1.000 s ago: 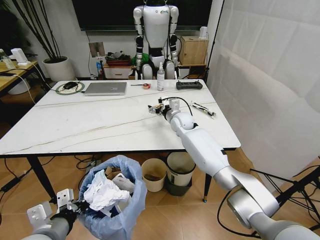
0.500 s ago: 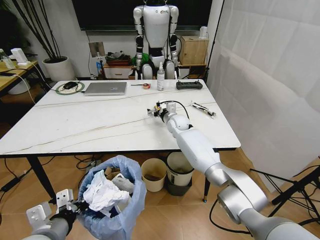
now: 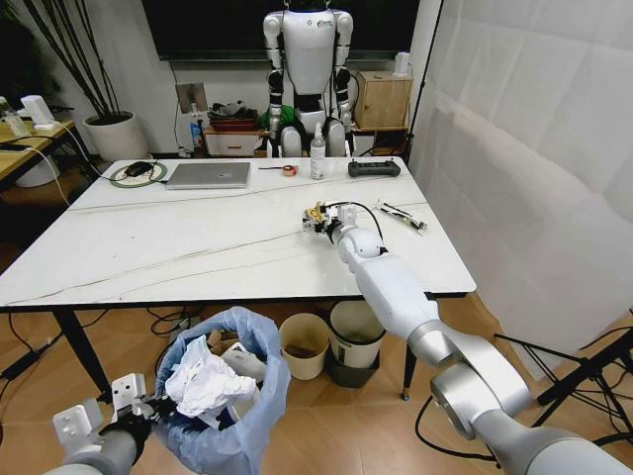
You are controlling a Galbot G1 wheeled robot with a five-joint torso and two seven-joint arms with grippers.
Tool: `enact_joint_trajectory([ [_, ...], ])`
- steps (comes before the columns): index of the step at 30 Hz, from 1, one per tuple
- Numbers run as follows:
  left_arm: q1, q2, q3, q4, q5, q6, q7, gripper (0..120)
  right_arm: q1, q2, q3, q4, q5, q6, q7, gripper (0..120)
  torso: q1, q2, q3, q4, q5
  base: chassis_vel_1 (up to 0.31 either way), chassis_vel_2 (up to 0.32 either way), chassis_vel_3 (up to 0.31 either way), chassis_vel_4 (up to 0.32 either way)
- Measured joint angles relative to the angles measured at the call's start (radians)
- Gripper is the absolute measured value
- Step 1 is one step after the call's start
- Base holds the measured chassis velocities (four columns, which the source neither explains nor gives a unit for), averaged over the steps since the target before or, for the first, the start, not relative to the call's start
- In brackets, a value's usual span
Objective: Pick up the trash bin and place the trash from the table into it.
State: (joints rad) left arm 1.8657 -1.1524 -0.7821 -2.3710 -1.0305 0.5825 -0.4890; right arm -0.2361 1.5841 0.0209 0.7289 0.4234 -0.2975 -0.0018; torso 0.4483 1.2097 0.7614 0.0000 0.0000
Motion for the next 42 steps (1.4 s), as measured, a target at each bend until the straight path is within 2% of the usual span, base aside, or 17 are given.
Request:
enact_joint_trajectory([
  [13, 0.001, -0.001, -0.001, 0.000, 0.003, -0.001, 0.001, 0, 0.002, 0.007, 0.009, -0.016, -0.002, 0.003, -0.005, 99, 0.000, 0.000, 0.000, 0.0000, 0.0000, 0.000, 0.000, 0.000, 0.000],
  [18, -0.001, -0.003, 0.002, 0.000, 0.005, -0.001, 0.001, 0, 0.003, 0.007, 0.012, -0.021, 0.000, 0.004, -0.010, 94, 0.000, 0.000, 0.000, 0.0000, 0.0000, 0.000, 0.000, 0.000, 0.000],
  [20, -0.001, -0.004, 0.002, 0.001, 0.005, -0.001, 0.001, 0, 0.003, 0.008, 0.013, -0.023, 0.000, 0.004, -0.012, 86, 0.000, 0.000, 0.000, 0.0000, 0.0000, 0.000, 0.000, 0.000, 0.000],
  [21, -0.001, -0.004, 0.002, 0.001, 0.005, -0.001, 0.001, 0, 0.003, 0.008, 0.013, -0.023, 0.000, 0.004, -0.012, 86, 0.000, 0.000, 0.000, 0.0000, 0.0000, 0.000, 0.000, 0.000, 0.000],
  [23, -0.001, -0.005, 0.003, 0.003, 0.007, -0.001, 0.002, 0, 0.003, 0.010, 0.017, -0.032, 0.001, 0.006, -0.016, 72, 0.000, 0.000, 0.000, 0.0000, 0.0000, 0.000, 0.000, 0.000, 0.000],
  [25, 0.000, -0.004, 0.003, 0.003, 0.007, -0.001, 0.002, 0, 0.003, 0.011, 0.020, -0.037, 0.002, 0.006, -0.017, 64, 0.000, 0.000, 0.000, 0.0000, 0.0000, 0.000, 0.000, 0.000, 0.000],
  [26, 0.000, -0.004, 0.003, 0.003, 0.007, -0.001, 0.002, 0, 0.003, 0.011, 0.020, -0.037, 0.002, 0.006, -0.017, 64, 0.000, 0.000, 0.000, 0.0000, 0.0000, 0.000, 0.000, 0.000, 0.000],
  [29, -0.001, -0.003, 0.002, 0.003, 0.007, -0.001, 0.002, 0, 0.004, 0.013, 0.022, -0.041, 0.002, 0.006, -0.017, 54, 0.000, 0.000, 0.000, 0.0000, 0.0000, 0.000, 0.000, 0.000, 0.000],
  [32, -0.003, -0.002, 0.002, 0.006, 0.007, -0.001, 0.003, 0, 0.006, 0.014, 0.022, -0.042, 0.003, 0.006, -0.017, 37, 0.000, 0.000, 0.000, 0.0001, 0.0000, 0.000, 0.000, 0.000, 0.000],
  [36, -0.006, -0.002, 0.002, 0.009, 0.007, -0.001, 0.003, 0, 0.006, 0.015, 0.022, -0.044, 0.003, 0.006, -0.017, 29, 0.000, 0.000, 0.000, 0.0000, 0.0000, 0.000, 0.000, 0.000, 0.000],
  [37, -0.007, -0.002, 0.003, 0.011, 0.007, -0.001, 0.003, 0, 0.007, 0.015, 0.022, -0.046, 0.003, 0.006, -0.017, 20, 0.000, 0.000, 0.000, 0.0000, 0.0000, 0.000, 0.000, 0.000, 0.000],
  [41, -0.007, -0.001, 0.003, 0.014, 0.007, -0.001, 0.003, 0, 0.008, 0.013, 0.022, -0.047, 0.004, 0.005, -0.017, 6, 0.000, 0.000, 0.000, 0.0001, 0.0000, 0.000, 0.000, 0.000, 0.000],
  [42, -0.007, -0.001, 0.003, 0.014, 0.007, -0.001, 0.003, 0, 0.008, 0.013, 0.022, -0.047, 0.004, 0.005, -0.017, 6, 0.000, 0.000, 0.000, 0.0001, 0.0000, 0.000, 0.000, 0.000, 0.000],
])
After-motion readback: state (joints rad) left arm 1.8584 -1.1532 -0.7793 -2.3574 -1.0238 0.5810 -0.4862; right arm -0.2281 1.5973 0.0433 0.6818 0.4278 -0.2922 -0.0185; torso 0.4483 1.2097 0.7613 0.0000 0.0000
